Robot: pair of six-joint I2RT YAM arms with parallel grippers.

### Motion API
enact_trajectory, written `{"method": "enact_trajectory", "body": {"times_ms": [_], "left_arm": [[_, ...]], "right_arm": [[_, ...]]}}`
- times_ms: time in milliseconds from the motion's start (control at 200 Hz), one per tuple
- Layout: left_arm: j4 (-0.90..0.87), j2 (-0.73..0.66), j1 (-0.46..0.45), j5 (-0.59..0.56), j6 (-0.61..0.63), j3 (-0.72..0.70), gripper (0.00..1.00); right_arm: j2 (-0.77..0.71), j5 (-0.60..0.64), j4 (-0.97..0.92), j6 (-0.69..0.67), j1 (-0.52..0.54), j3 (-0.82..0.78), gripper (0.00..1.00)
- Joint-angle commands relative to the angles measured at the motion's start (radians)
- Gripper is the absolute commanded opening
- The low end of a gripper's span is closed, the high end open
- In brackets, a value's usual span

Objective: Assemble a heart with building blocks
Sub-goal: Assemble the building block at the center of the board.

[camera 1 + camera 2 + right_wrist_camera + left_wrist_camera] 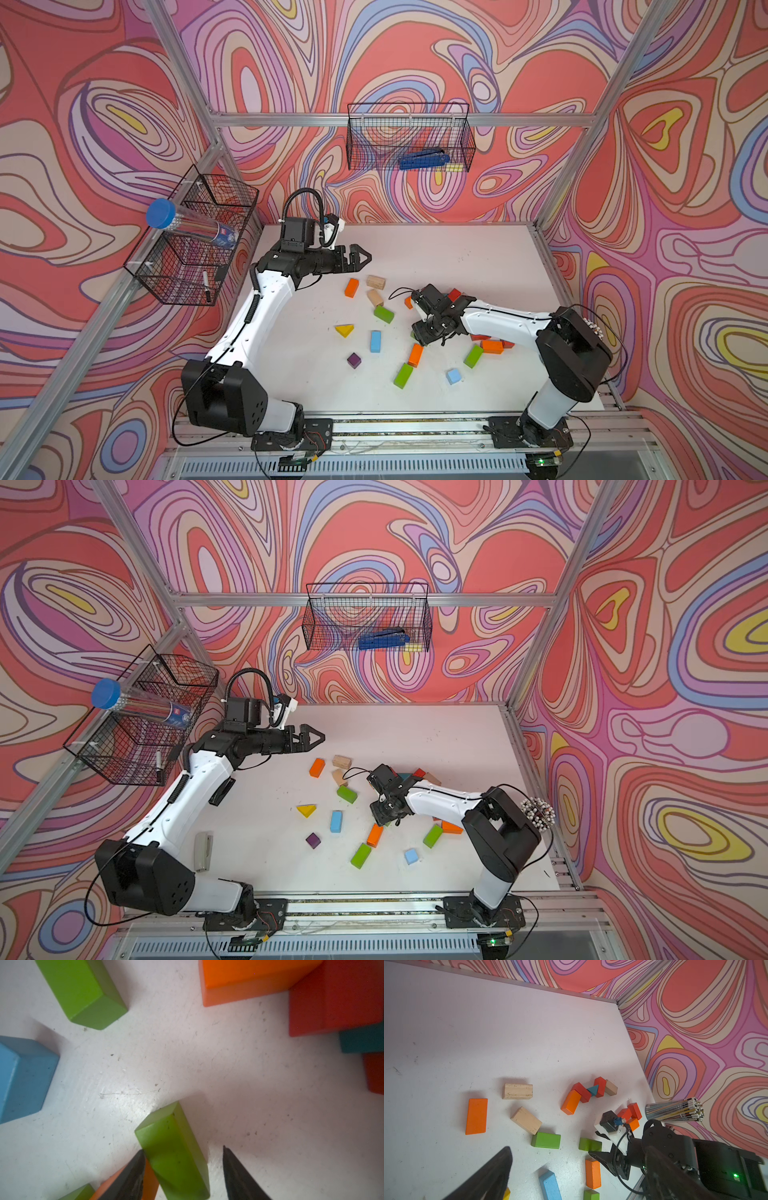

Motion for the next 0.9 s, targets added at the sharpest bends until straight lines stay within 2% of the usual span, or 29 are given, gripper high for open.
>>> {"method": "enact_trajectory", "body": {"times_ms": [0,190,376,656,891], "left_arm": [[0.019,-0.015,-0.001,0.013,-0.004,-0.012,1.0],[0.021,-0.006,-0.001,0.016,-0.007,-0.014,1.0],[0.021,0.004,-0.001,0.023,-0.006,-0.013,1.0],[0.02,0.001,-0.001,0.024,-0.002,-0.014,1.0],[0.02,-0.001,0.0,0.022,-0.002,-0.015,1.0]], "right_arm": [[0.021,0.04,0.014,0.01,0.004,0.016,0.53],[0.032,0.055,0.028,0.01,0.005,0.017,0.4],[0.064,0.084,0.004,-0.062,0.004,0.061,0.27],[0.157,0.087,-0.045,-0.164,-0.005,0.159,0.26],[0.192,0.041,-0.049,-0.189,-0.047,0.198,0.25]]}}
